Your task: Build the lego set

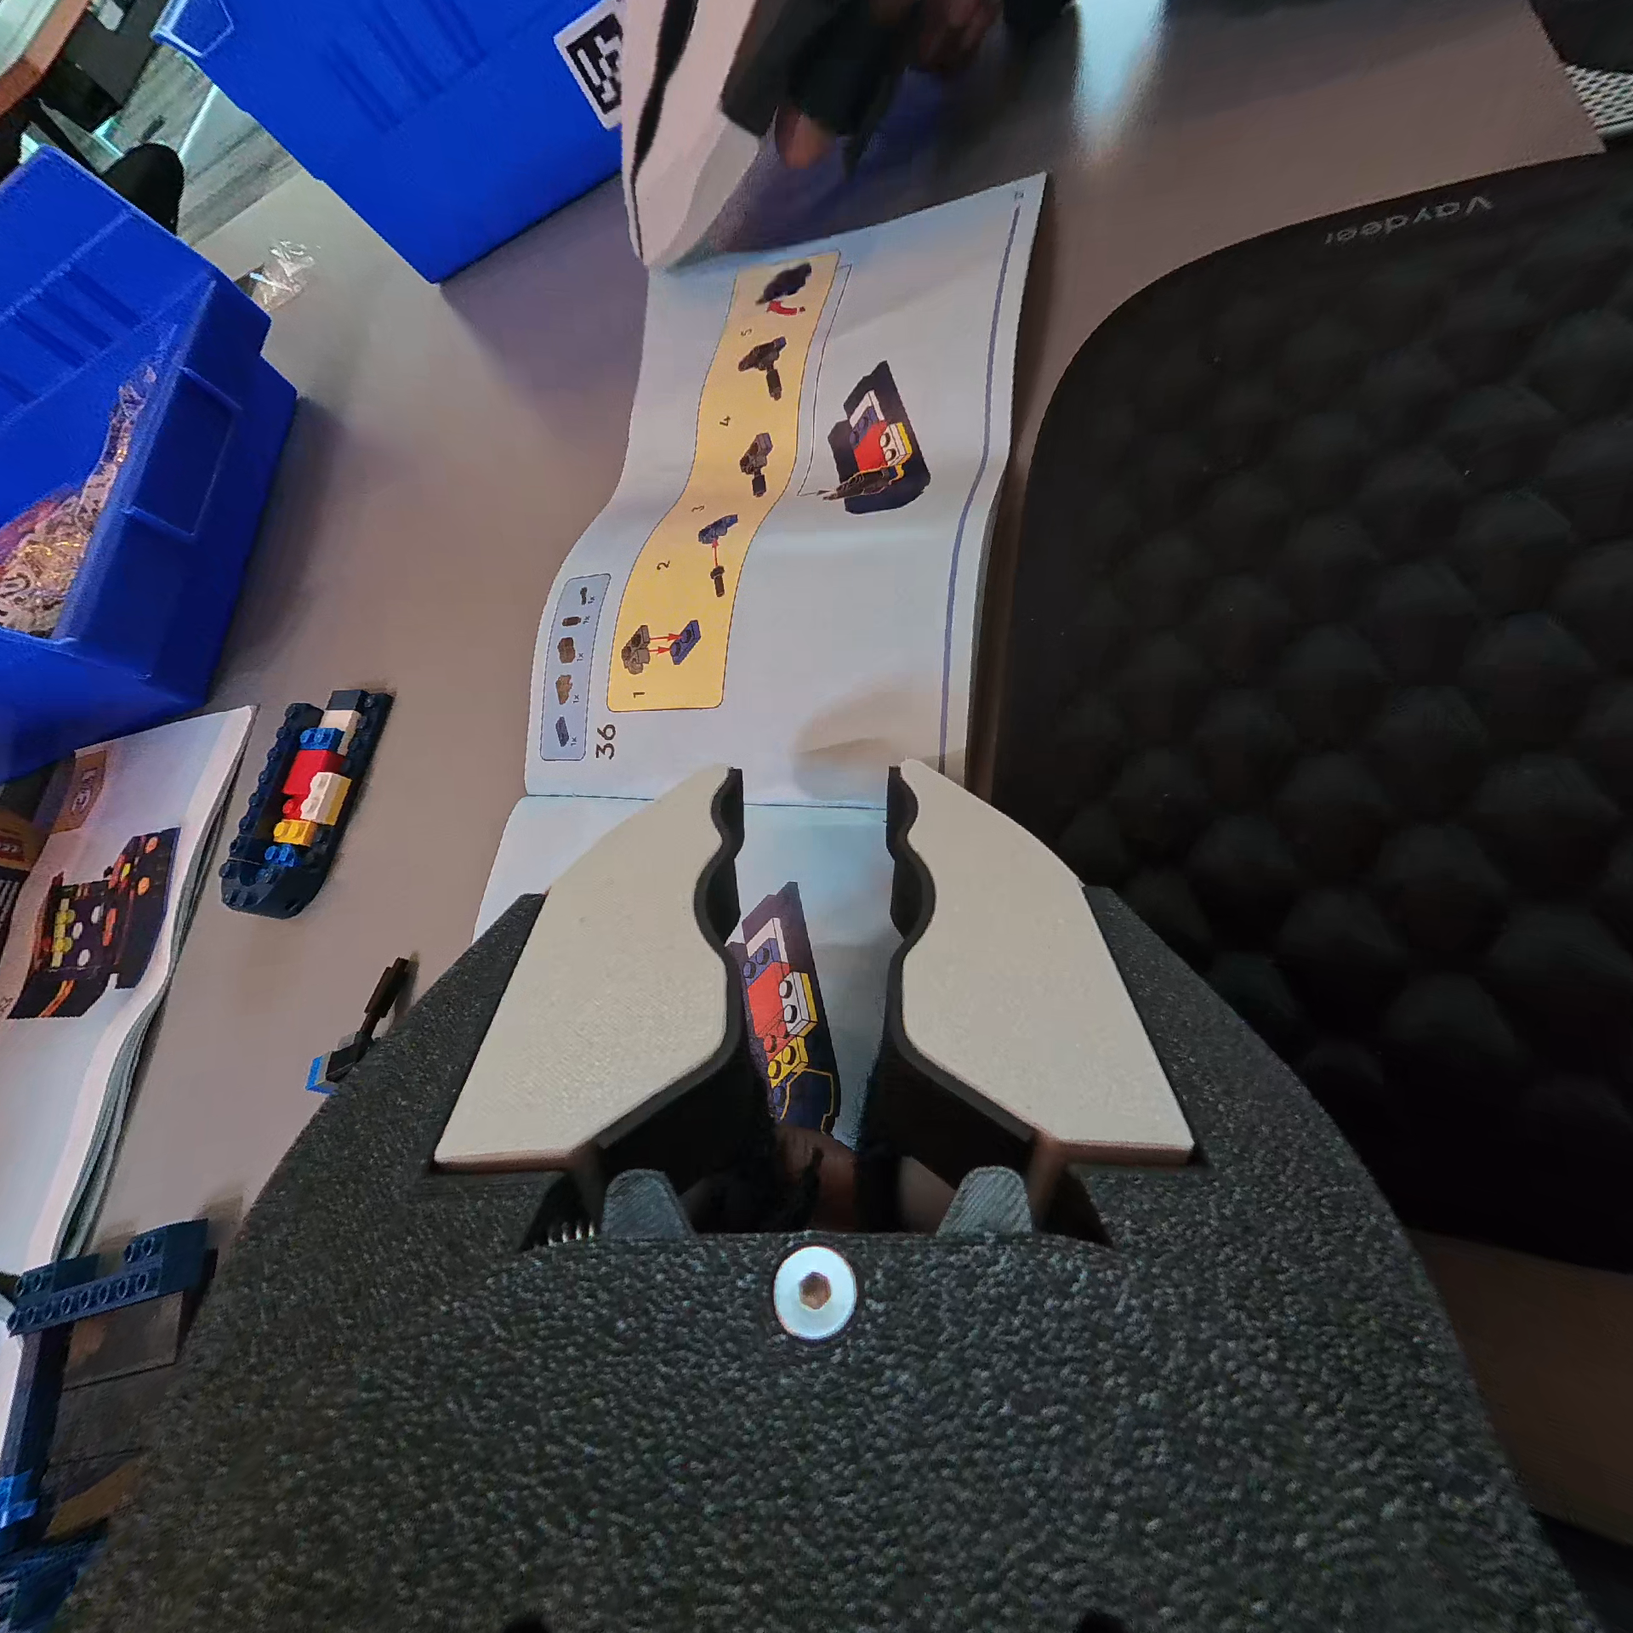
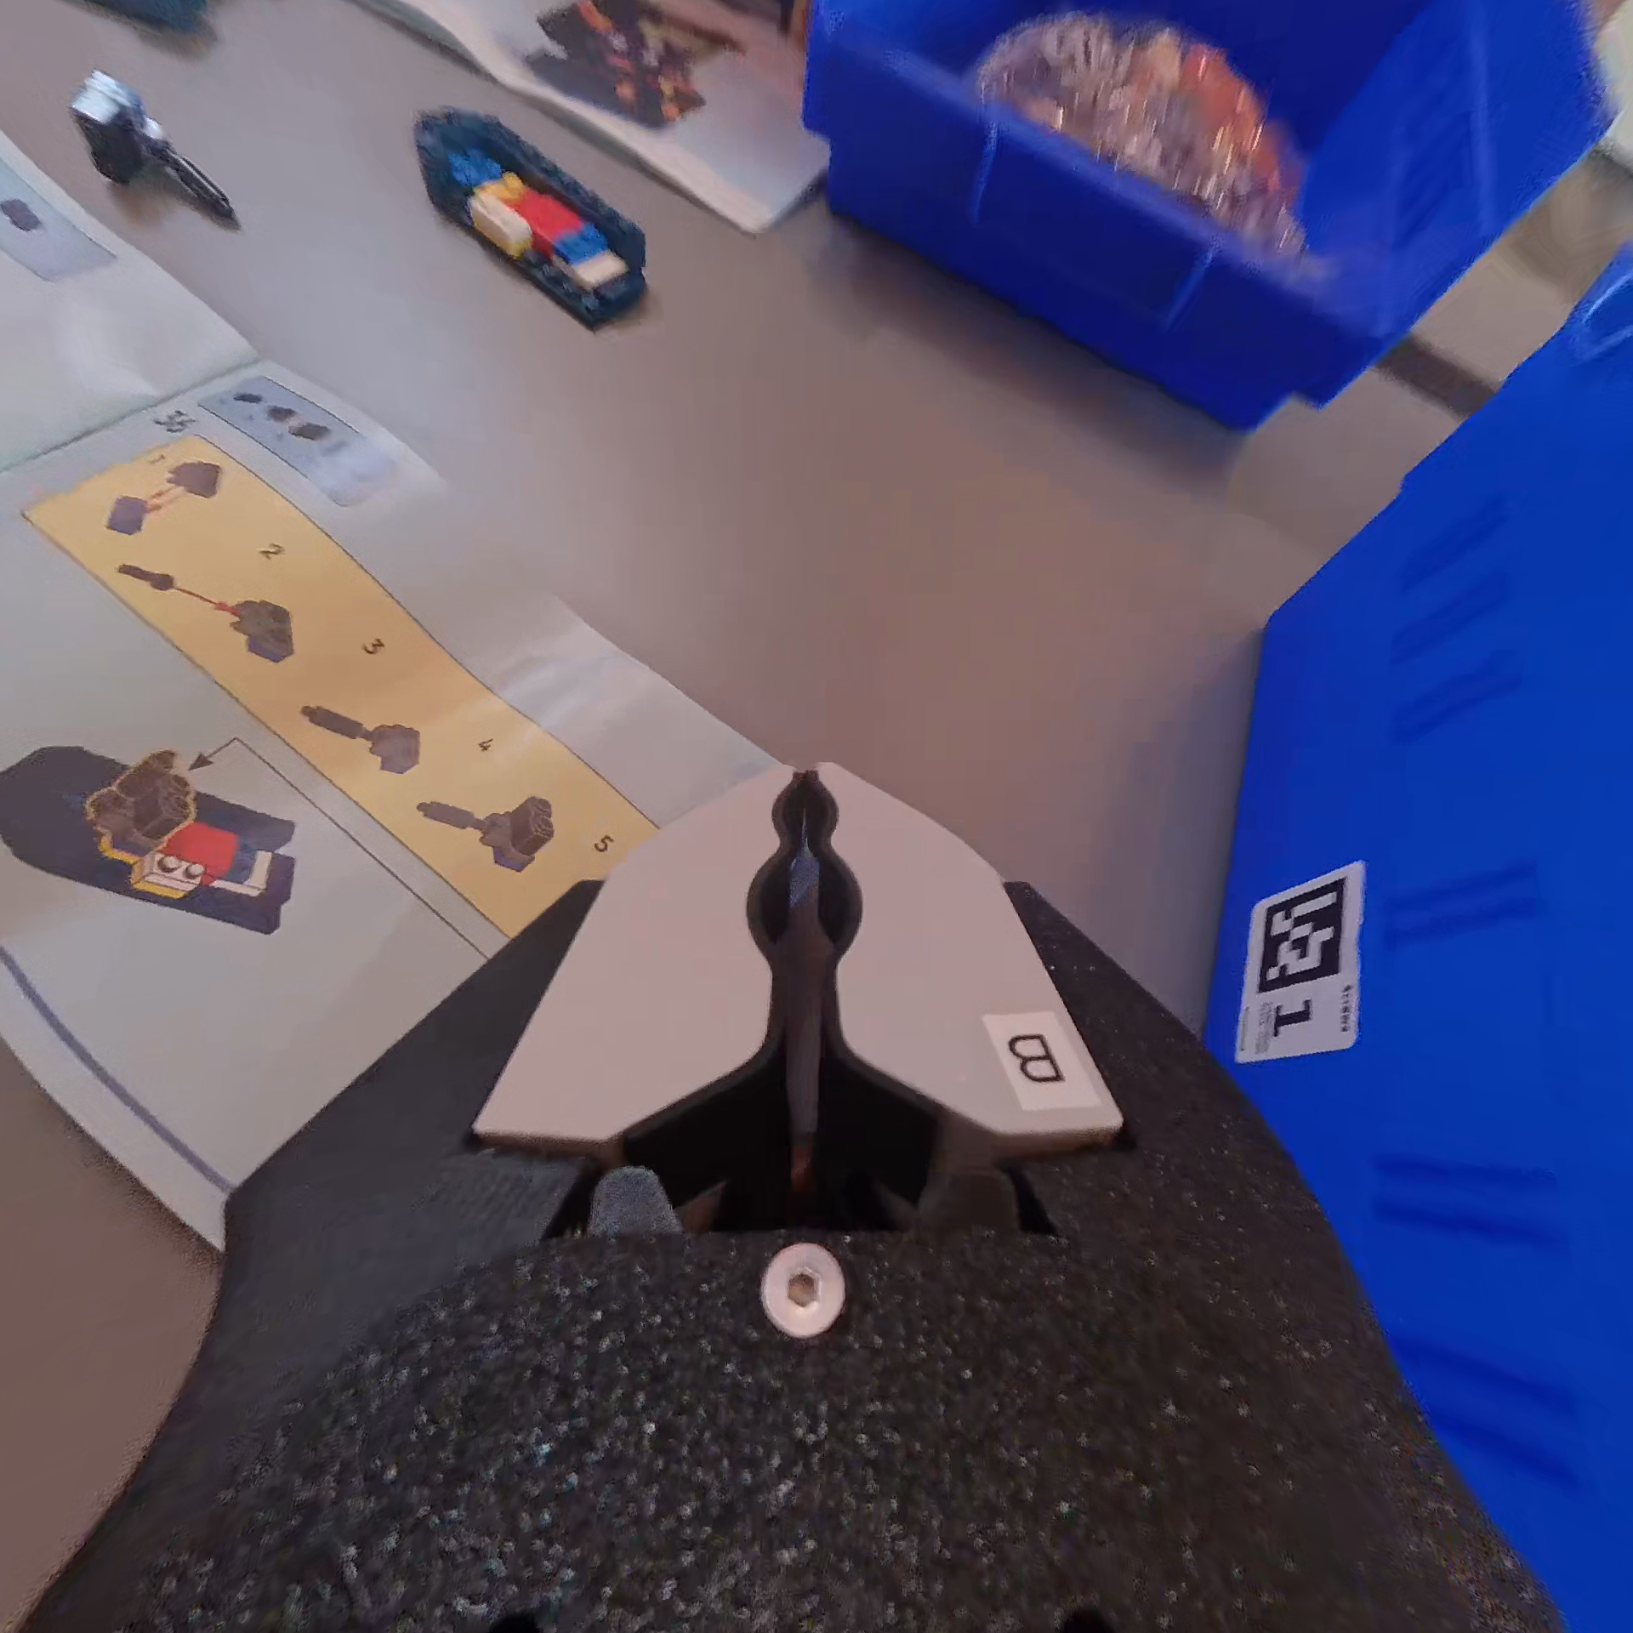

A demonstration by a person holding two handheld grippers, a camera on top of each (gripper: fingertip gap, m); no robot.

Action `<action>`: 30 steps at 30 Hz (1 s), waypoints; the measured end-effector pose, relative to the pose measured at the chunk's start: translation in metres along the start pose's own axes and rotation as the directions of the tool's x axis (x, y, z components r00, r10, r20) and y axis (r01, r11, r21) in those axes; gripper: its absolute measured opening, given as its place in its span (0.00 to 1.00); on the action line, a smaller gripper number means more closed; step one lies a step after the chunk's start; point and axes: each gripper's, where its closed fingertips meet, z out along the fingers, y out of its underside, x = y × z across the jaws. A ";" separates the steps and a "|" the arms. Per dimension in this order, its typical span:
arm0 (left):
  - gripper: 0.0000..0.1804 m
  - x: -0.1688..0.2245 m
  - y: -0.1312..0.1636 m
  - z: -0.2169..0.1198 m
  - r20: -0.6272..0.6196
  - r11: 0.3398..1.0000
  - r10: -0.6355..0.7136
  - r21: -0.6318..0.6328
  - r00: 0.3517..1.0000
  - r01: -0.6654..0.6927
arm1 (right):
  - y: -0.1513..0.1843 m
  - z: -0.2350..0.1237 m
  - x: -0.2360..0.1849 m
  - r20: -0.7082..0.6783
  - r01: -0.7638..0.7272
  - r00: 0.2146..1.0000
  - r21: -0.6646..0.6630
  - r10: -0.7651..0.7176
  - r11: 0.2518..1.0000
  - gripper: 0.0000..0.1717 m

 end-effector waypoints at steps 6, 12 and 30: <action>0.19 -0.003 -0.001 -0.001 0.020 1.000 -0.007 0.009 1.000 0.007 | -0.042 -0.033 -0.023 0.043 0.162 0.982 0.304 -0.183 0.939 0.00; 0.19 -0.015 -0.006 -0.007 0.064 0.995 -0.077 0.069 0.995 0.073 | -0.061 -0.054 -0.049 0.122 0.201 0.950 0.472 -0.289 0.858 0.00; 0.20 -0.047 -0.043 -0.025 0.159 0.996 0.018 0.082 0.987 -0.031 | -0.060 -0.060 -0.066 0.188 0.210 0.917 0.522 -0.351 0.827 0.00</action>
